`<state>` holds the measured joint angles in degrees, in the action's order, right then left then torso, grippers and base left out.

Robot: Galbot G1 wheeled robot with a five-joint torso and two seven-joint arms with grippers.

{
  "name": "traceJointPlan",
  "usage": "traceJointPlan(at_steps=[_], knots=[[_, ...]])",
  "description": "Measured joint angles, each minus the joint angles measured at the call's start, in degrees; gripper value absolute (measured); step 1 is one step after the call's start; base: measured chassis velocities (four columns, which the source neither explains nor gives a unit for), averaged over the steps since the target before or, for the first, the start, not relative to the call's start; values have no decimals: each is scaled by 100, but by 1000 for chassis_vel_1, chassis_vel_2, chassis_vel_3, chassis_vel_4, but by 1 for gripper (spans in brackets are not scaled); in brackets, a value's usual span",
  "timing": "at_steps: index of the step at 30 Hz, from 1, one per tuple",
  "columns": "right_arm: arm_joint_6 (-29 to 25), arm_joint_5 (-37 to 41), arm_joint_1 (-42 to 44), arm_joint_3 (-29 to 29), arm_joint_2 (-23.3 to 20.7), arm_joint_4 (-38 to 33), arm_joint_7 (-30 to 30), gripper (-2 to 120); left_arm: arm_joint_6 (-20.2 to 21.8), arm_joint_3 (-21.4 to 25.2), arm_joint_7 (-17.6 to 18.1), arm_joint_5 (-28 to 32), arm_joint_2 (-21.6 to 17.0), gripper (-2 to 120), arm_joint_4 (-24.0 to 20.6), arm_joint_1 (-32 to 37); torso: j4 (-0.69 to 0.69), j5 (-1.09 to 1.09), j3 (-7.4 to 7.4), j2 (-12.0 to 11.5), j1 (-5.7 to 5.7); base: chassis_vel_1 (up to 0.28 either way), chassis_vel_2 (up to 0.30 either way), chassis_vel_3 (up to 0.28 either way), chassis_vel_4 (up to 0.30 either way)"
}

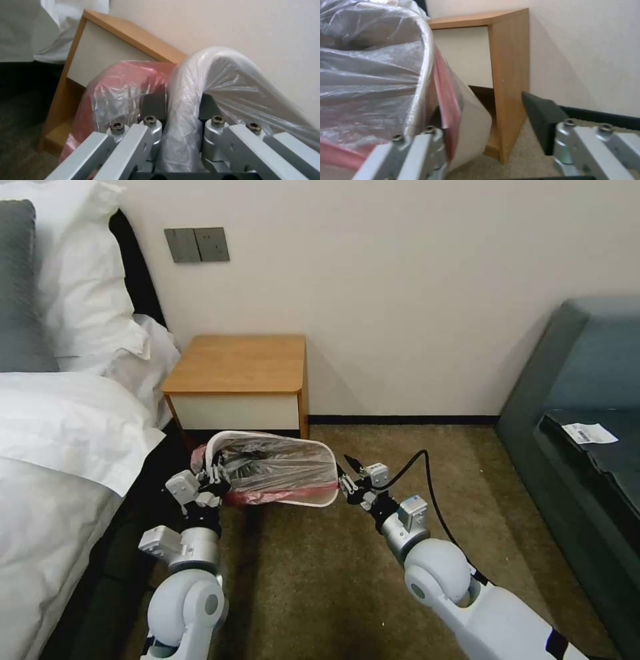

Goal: Pick up the garbage bag from the table and place it over the trash can.

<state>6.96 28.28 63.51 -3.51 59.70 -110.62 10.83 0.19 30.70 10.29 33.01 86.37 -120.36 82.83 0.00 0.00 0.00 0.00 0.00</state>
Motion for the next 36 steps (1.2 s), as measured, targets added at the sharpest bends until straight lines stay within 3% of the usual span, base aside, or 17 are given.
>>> traceJointPlan(at_steps=[2,7,9,13,17,22,33,36], knots=[[-12,-10,66,12,14,-25,-11,62,21,14,40,65,37,11,15,-54,0,0,0,0,0,0,0,0,0],[-31,-29,121,21,26,-33,-22,72,44,26,66,123,78,11,24,-97,0,1,0,0,0,0,0,0,0],[-31,-27,149,25,8,-67,-25,84,54,28,73,150,96,11,37,-121,0,0,0,0,0,0,0,0,0],[-31,-30,169,46,-30,-89,-62,95,65,35,78,170,107,11,64,-151,0,0,0,0,0,0,0,0,0],[-141,-129,152,169,-1,-87,-140,98,68,39,66,163,98,11,114,-172,0,0,1,0,0,0,0,0,0],[-701,-743,-92,359,79,80,-455,100,-11,-15,-70,-121,79,11,288,-132,0,0,1,0,0,0,0,0,0],[-1075,-1057,-287,574,292,321,-619,100,-153,-51,-332,-567,-46,11,521,-23,0,0,1,0,0,0,0,0,0],[-1044,-836,-315,636,308,312,-659,100,-220,-69,-405,-706,-52,10,594,31,0,1,1,0,0,0,0,0,0]])
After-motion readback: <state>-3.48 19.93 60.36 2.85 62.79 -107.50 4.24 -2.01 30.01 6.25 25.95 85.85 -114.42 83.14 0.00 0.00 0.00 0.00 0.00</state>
